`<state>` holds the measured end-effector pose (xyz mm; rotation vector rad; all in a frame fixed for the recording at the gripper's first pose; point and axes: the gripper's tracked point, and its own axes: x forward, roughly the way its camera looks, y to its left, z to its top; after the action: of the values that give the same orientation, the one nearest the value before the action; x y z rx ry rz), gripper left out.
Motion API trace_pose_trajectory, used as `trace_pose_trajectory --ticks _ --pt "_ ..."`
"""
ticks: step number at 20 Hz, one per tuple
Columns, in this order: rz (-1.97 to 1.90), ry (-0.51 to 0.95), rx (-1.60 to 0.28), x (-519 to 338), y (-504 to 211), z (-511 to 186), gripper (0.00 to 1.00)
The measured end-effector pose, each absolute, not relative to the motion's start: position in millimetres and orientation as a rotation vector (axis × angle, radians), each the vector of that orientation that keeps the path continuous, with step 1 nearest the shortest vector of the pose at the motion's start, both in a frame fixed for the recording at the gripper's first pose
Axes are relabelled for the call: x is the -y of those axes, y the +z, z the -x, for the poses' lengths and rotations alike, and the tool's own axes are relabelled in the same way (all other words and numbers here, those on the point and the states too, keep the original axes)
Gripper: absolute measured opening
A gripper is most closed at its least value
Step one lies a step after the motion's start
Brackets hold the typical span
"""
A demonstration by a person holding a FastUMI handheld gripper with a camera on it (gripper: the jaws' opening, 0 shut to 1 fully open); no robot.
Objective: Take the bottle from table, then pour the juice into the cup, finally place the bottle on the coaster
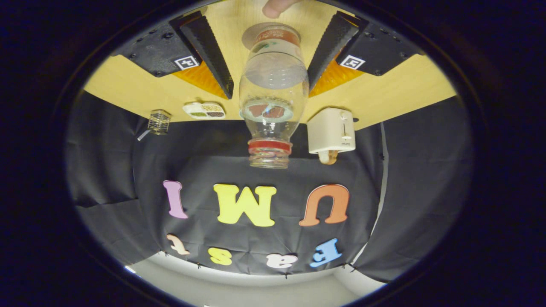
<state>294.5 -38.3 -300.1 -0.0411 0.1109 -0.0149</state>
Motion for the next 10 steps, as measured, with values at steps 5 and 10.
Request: trace_pose_trajectory --ticks 5,10 --pt "0.065 0.012 -0.097 31 -276 -282 1.00" --pt "0.016 0.016 -0.061 25 -240 -250 1.00"
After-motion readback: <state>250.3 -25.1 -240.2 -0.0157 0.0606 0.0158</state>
